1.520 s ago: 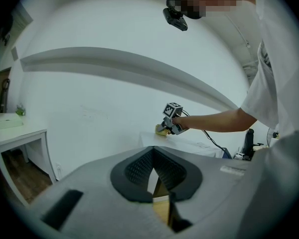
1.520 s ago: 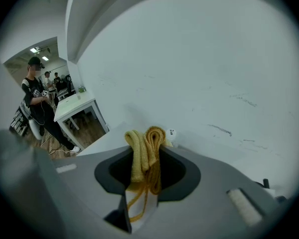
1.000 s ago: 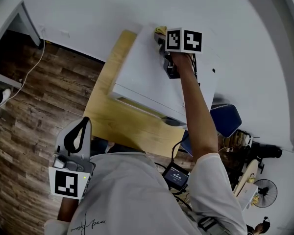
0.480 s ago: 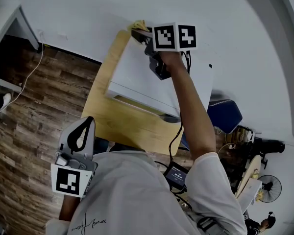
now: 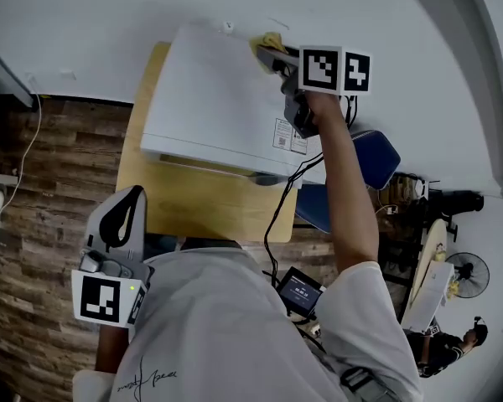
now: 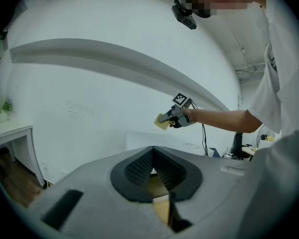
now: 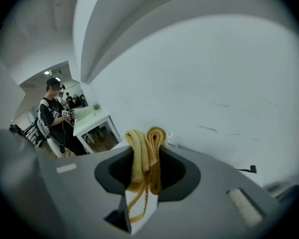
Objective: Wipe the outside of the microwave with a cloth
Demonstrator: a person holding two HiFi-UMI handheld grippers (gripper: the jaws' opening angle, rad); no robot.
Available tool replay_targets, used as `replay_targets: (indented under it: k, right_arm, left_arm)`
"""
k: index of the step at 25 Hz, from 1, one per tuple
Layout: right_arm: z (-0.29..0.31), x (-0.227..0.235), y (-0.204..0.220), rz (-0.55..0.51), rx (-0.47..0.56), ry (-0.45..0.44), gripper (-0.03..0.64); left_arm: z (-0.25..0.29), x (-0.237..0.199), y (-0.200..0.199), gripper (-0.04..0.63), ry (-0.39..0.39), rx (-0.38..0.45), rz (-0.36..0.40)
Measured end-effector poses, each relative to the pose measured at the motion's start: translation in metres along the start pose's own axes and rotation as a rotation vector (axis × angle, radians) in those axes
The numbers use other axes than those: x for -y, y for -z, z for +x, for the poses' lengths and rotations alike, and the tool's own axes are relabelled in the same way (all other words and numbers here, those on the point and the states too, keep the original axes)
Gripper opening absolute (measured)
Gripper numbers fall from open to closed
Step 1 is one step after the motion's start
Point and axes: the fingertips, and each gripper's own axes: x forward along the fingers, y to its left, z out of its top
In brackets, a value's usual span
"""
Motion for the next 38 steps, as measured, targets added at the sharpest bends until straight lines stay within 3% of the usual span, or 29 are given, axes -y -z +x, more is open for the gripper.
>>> replay_targets:
  k: [13,23,28,38]
  right_arm:
    - [-0.087,0.140,0.061,0.064,-0.029,0.244,0.117]
    - [-0.110,0.205,0.103,-0.041,-0.153,0.505,0.115]
    - [-0.102,0.203,0.119,-0.032,-0.198,0.521,0.115]
    - [-0.088,0.187,0.115,0.039,-0.174,0.502,0.115]
  left_arm:
    - [0.037,0.045,0.005,-0.009,0.090,-0.036,0.018]
    - [0.042,0.055,0.009,-0.009,0.088,-0.059,0.016]
    - [0.037,0.053,0.009,-0.009,0.084,-0.057,0.014]
    - [0.021,0.034,0.008,-0.009,0.063,-0.039,0.008]
